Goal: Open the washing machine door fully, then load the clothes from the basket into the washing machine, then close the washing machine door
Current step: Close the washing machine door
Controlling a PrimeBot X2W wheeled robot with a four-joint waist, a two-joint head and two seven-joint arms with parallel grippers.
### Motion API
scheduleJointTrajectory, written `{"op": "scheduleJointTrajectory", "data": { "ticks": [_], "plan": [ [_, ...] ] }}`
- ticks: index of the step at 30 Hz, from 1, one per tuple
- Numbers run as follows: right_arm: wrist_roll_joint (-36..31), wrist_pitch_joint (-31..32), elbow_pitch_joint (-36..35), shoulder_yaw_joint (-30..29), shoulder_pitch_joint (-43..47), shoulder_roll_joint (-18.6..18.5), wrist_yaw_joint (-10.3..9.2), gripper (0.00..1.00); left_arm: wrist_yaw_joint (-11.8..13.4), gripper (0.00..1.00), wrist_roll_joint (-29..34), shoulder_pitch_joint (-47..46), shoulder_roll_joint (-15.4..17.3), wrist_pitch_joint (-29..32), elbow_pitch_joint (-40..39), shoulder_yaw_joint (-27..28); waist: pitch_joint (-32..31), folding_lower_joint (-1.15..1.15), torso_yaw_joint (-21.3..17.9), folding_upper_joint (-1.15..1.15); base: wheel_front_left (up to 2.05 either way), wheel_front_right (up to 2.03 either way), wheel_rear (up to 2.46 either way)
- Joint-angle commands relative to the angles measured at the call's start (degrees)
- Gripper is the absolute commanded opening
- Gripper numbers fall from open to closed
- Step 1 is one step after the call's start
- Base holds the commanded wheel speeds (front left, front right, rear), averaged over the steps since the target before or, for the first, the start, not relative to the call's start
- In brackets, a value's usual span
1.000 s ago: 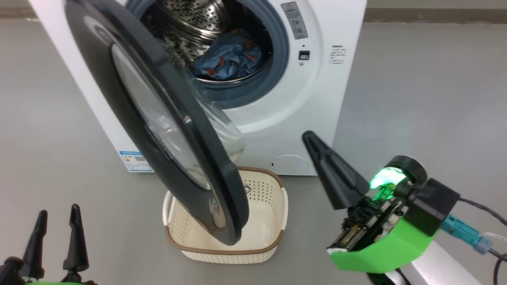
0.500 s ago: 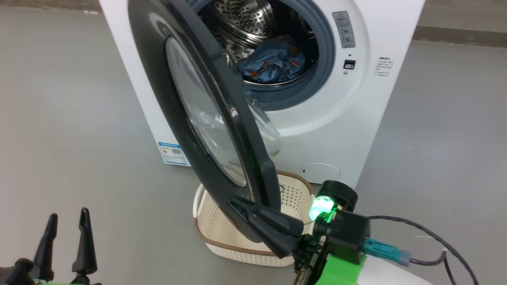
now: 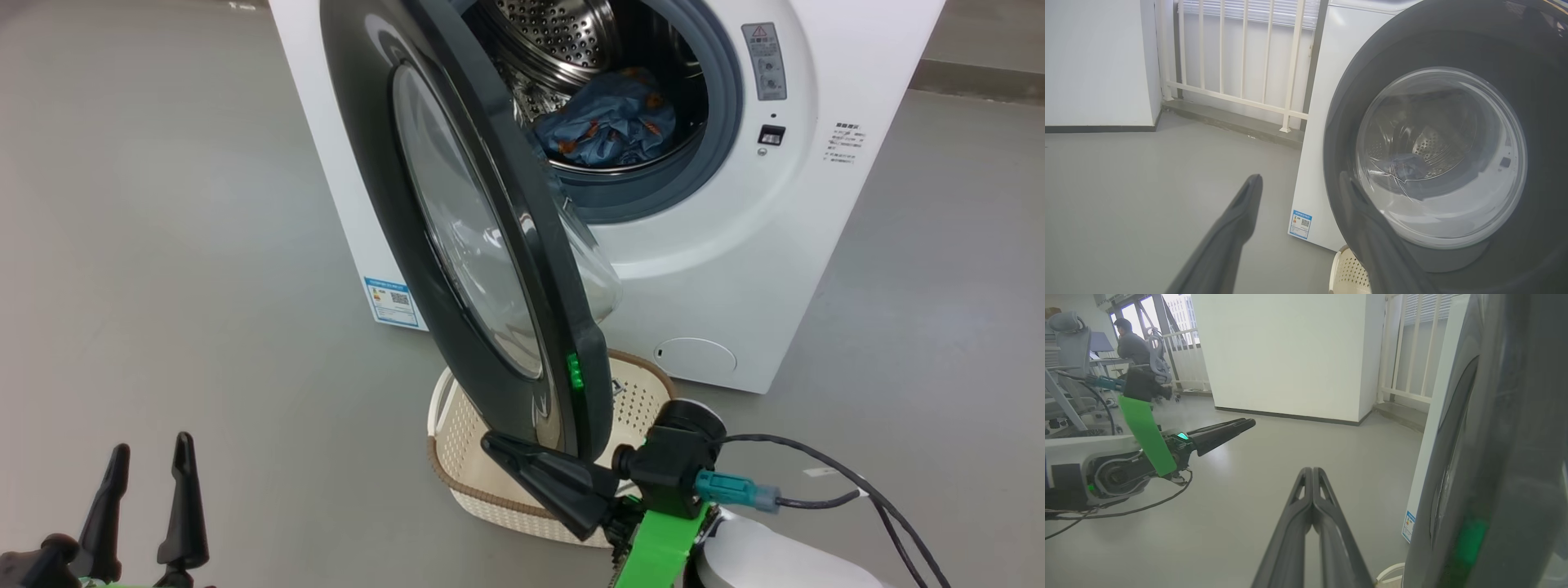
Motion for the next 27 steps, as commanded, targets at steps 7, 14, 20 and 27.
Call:
{"op": "scheduleJointTrajectory", "data": {
  "ticks": [7, 14, 20, 27],
  "plan": [
    [3.09, -0.28, 4.25, 1.45, -3.39, 0.89, 0.25, 0.0, -0.2, 1.0, -0.73, -2.14, 1.34, -0.37, -0.66, 1.46, 1.05, 0.0, 0.4, 0.0, 0.0, 0.0, 0.0],
    [4.18, -0.28, 7.57, 2.24, -5.95, 1.05, 0.25, 0.0, -0.2, 1.0, -1.31, -3.34, 1.83, -0.37, -0.4, 0.86, 2.43, 0.0, 1.12, 0.0, 0.0, 0.0, 0.0],
    [4.5, -0.28, 9.66, 1.0, -6.91, -0.02, 0.25, 0.0, -0.2, 1.0, -1.55, -3.76, 1.88, -0.37, -0.27, 0.94, 3.17, 0.0, 1.78, 0.0, 0.0, 0.0, 0.0],
    [4.49, -0.28, 11.22, -1.65, -6.88, -1.4, 0.25, 0.0, -0.2, 1.0, -1.66, -3.93, 1.86, -0.37, -0.28, 0.97, 3.76, 0.0, 2.27, 0.0, 0.0, 0.0, 0.0]
  ]
}}
